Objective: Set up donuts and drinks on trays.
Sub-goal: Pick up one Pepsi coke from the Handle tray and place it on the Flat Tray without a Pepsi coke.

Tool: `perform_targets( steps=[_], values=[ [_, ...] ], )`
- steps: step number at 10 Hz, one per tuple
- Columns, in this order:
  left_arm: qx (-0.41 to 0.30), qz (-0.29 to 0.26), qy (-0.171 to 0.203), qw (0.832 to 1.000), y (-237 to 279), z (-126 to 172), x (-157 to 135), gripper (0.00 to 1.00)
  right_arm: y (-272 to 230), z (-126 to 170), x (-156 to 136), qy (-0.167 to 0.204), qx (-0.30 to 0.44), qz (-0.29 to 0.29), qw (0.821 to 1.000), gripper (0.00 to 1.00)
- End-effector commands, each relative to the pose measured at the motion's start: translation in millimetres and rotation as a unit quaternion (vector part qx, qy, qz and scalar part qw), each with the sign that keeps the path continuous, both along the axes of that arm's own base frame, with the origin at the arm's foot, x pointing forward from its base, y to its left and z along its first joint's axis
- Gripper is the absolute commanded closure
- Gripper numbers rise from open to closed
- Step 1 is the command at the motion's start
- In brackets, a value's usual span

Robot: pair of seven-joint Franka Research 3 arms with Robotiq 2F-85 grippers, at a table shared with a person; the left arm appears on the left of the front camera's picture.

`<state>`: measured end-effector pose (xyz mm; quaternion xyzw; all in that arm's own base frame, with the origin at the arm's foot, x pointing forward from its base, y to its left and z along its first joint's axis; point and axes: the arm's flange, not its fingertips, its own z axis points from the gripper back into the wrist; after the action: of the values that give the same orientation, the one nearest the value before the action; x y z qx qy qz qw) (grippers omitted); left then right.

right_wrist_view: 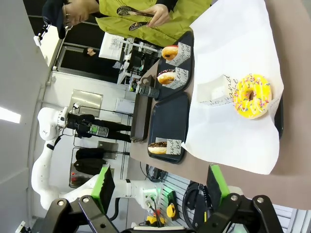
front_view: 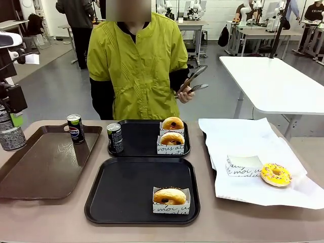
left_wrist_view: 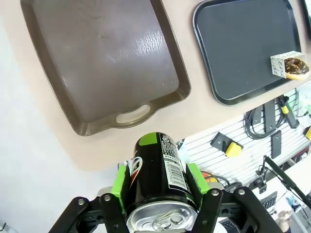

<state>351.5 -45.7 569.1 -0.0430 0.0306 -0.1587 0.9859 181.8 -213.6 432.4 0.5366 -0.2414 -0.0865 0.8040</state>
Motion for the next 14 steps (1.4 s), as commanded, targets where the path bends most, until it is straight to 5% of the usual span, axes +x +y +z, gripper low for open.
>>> perform_targets(
  steps=[1,7,8,14],
  values=[
    [0.000,-0.003,0.001,1.000,-3.1,1.8,3.3,1.00,-0.5,0.7,1.4,-0.013,0.004,0.002,1.000,0.00],
    [0.000,-0.003,0.001,1.000,-3.1,1.8,3.3,1.00,-0.5,0.7,1.4,-0.013,0.004,0.002,1.000,0.00],
    [0.001,-0.001,0.004,1.000,-1.3,-2.9,1.4,0.41,-0.5,0.7,1.4,-0.013,0.004,0.002,1.000,0.00],
    [-0.030,-0.134,-0.030,0.990,-125.8,-50.6,12.5,0.41,-0.5,0.7,1.4,-0.013,0.004,0.002,1.000,0.00]
  ],
)
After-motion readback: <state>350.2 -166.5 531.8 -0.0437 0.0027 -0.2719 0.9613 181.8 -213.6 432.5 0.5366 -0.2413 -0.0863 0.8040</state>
